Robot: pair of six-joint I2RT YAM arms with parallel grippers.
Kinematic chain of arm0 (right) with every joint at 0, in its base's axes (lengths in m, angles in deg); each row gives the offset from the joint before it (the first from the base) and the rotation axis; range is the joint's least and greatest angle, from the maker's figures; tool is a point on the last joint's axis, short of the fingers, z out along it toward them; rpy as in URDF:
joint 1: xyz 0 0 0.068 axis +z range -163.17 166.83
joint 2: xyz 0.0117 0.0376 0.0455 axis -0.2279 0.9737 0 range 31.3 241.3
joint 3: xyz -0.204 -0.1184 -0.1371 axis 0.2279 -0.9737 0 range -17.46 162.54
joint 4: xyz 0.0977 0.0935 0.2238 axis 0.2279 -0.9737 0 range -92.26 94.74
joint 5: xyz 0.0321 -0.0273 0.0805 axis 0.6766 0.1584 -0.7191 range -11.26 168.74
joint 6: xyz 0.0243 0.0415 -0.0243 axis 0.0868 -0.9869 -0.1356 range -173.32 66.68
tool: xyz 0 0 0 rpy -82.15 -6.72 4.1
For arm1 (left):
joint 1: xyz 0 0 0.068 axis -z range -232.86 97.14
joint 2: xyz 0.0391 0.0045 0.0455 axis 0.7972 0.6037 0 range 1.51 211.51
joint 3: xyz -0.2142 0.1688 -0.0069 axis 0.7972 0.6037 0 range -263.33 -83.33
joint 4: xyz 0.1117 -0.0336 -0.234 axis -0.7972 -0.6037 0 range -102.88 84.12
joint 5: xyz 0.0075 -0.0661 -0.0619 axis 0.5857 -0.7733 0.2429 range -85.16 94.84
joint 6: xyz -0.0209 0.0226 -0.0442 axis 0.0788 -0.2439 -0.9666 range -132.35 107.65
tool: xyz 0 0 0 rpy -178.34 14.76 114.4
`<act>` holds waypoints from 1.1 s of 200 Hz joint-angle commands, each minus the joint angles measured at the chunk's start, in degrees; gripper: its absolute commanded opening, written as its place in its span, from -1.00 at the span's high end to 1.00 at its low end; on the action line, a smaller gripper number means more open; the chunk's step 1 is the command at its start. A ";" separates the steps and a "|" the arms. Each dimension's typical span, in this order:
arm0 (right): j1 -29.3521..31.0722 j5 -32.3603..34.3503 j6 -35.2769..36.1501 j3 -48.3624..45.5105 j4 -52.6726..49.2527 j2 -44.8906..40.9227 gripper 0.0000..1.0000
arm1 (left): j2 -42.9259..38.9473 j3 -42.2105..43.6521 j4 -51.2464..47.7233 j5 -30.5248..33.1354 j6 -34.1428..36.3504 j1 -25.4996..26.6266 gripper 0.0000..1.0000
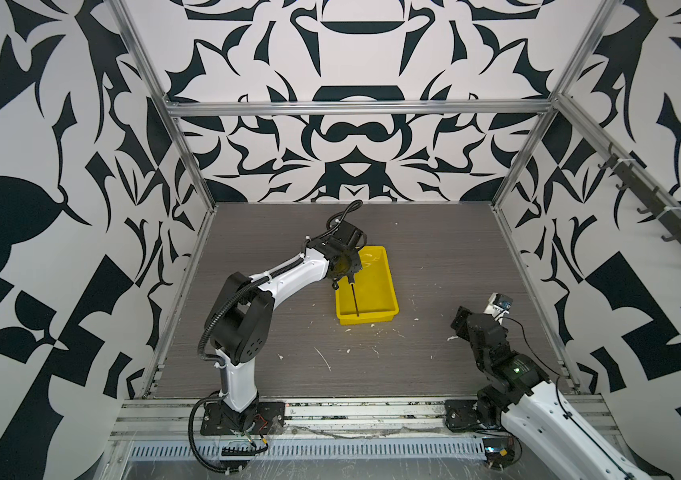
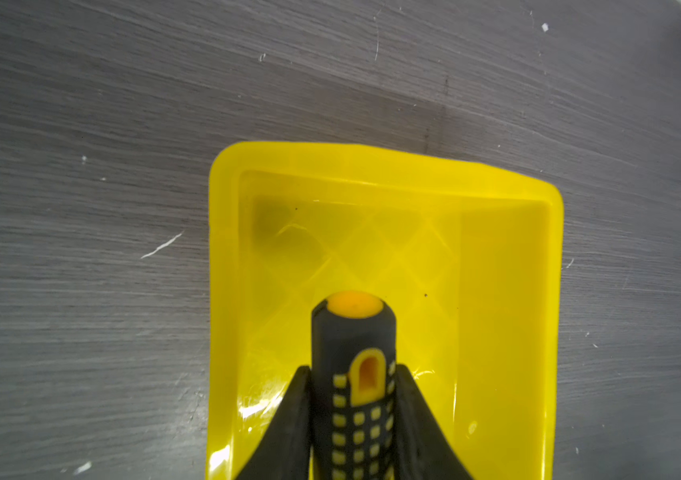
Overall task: Put the screwdriver in the bin
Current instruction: 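Lift the screwdriver with the left gripper and carry it over the yellow bin, then lower the screwdriver into the bin and open the left gripper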
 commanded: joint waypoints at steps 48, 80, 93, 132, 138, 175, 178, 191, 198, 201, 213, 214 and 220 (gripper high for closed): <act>0.12 0.34 0.24 1.92 1.19 0.89 -0.67 | 2.38 -0.52 -3.21 3.91 1.12 0.35 0.57; 0.13 0.32 0.47 1.39 1.82 0.04 -0.66 | 3.52 -2.77 -5.30 5.23 1.40 0.35 0.58; 0.18 0.27 0.55 1.47 1.83 0.28 -0.66 | 3.76 -3.31 -5.34 5.65 2.09 0.35 0.58; 0.12 0.27 0.23 1.74 1.05 0.30 -0.66 | 4.90 -5.80 -6.37 8.86 2.81 0.21 0.58; 0.11 0.20 0.26 1.61 1.39 0.21 -0.66 | 5.23 -5.97 -6.43 9.36 2.89 0.18 0.58; 0.10 0.11 0.68 1.48 2.26 0.59 -0.66 | 6.17 -8.07 -9.77 11.19 2.99 0.18 0.59; 0.12 0.08 0.73 1.51 2.35 0.78 -0.66 | 6.18 -8.03 -9.64 11.27 3.10 0.16 0.59; 0.12 -0.34 0.93 1.72 2.70 1.47 -0.66 | 6.22 -8.18 -9.37 12.04 3.41 0.18 0.58; 0.16 -0.48 0.91 1.85 2.57 1.79 -0.66 | 6.41 -8.35 -9.42 12.12 3.16 0.18 0.57; 0.12 -0.56 0.91 1.90 2.45 1.86 -0.66 | 6.48 -8.48 -9.47 11.97 3.03 0.18 0.56; 0.11 -0.38 0.88 2.00 2.24 2.26 -0.66 | 6.63 -8.49 -9.35 10.62 2.32 0.18 0.54; 0.11 -0.41 0.85 2.00 2.26 2.27 -0.66 | 6.62 -8.43 -9.28 10.43 2.28 0.18 0.53; 0.12 -0.28 0.88 2.00 2.35 2.25 -0.66 | 6.83 -8.25 -8.94 9.68 2.15 0.18 0.51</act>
